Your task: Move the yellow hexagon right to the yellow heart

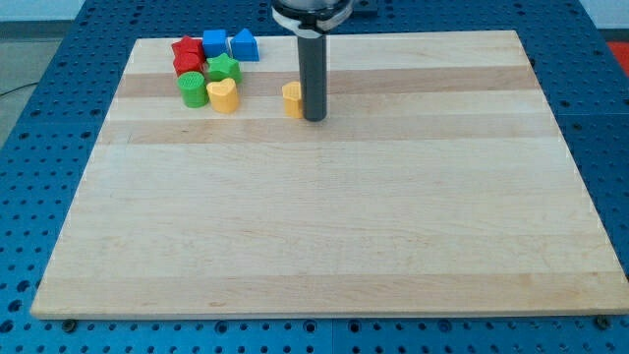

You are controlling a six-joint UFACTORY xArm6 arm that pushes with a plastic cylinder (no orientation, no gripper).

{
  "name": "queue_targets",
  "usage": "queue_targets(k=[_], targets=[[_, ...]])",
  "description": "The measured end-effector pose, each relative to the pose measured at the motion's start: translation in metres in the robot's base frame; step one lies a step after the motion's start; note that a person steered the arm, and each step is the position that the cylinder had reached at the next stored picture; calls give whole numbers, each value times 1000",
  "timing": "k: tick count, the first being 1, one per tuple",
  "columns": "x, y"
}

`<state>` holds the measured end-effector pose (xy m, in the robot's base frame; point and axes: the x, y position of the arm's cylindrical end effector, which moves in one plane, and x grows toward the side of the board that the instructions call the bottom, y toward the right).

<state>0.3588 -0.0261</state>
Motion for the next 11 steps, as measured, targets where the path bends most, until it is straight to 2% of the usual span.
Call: queue_targets(k=[2,3,5,11], targets=[[-25,-18],[-26,0],[-68,5],[-61,-51]])
